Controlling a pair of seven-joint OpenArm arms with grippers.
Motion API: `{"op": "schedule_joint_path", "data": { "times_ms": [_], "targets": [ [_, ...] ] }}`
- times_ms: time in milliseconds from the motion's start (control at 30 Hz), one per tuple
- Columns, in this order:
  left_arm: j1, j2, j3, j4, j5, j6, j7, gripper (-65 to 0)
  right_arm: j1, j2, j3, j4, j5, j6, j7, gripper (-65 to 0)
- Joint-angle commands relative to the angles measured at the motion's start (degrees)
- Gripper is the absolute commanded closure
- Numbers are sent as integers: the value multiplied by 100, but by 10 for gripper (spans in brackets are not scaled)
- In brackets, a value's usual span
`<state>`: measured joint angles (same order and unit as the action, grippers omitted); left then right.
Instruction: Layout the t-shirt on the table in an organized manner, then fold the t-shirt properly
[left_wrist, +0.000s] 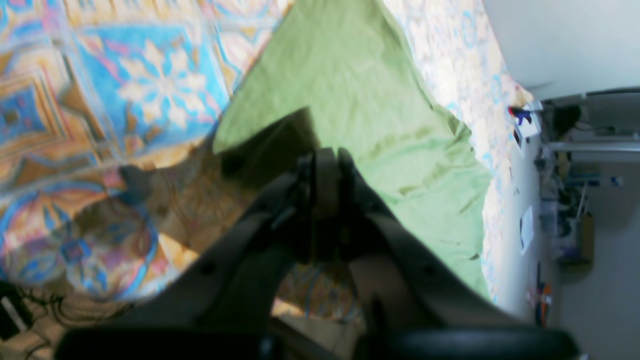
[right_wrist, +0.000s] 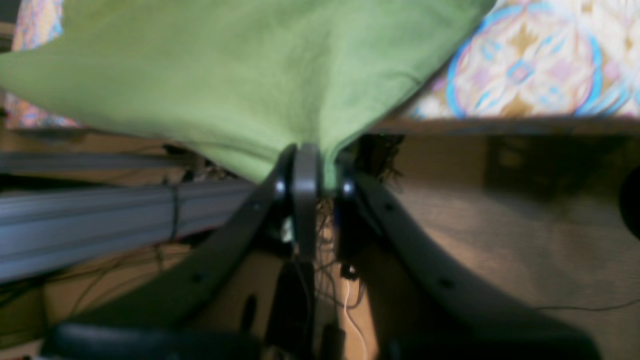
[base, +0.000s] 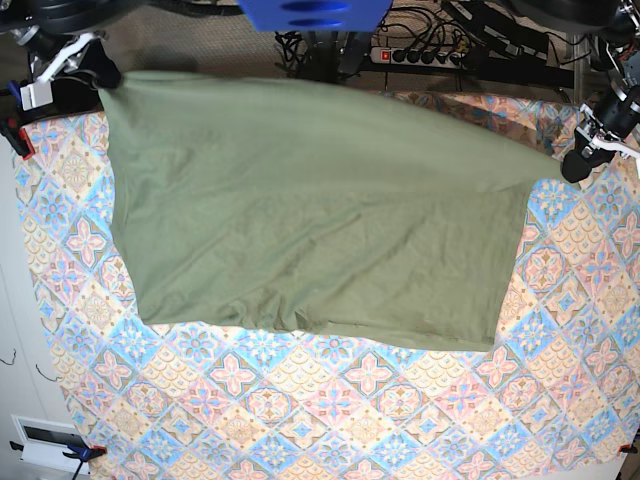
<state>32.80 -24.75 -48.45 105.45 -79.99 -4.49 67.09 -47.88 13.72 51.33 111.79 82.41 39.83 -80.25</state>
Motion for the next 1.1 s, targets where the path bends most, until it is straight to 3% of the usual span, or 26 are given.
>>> {"op": "schedule_joint_path", "data": {
  "times_ms": [0,300,467,633,733,933,1067],
  "targets": [
    [57,-246,-83,88,-208,-30,-155,0,-69,119,84,114,194,17,170,-50],
    [-814,-272,-197,62,-182,-21,-173,0,608,277,524,52,150,17,293,-49],
    [-2282,-228,-30,27,381,-21,-155,0,1997,514,410,17,-536,17,460,-49],
    [-4119,-114,796,-615,988,-21,-164,0,3983,848,-821,-1012,-1599,17,460,-49],
    [-4972,-114,1209,-1081,1339,-21,-182,0,5100,1042,-1419,-1864,-1890,17,460,-49],
    [-7012,-8,1658,-2804,2086,-21,-225,0,7957,1279,-2465,-3728,-2742,17,565,-49],
    [-8427,9,1895,-4193,2473,-21,-788,0,9803,1279,-3344,-4660,-3393,17,1049,-49]
  ]
}}
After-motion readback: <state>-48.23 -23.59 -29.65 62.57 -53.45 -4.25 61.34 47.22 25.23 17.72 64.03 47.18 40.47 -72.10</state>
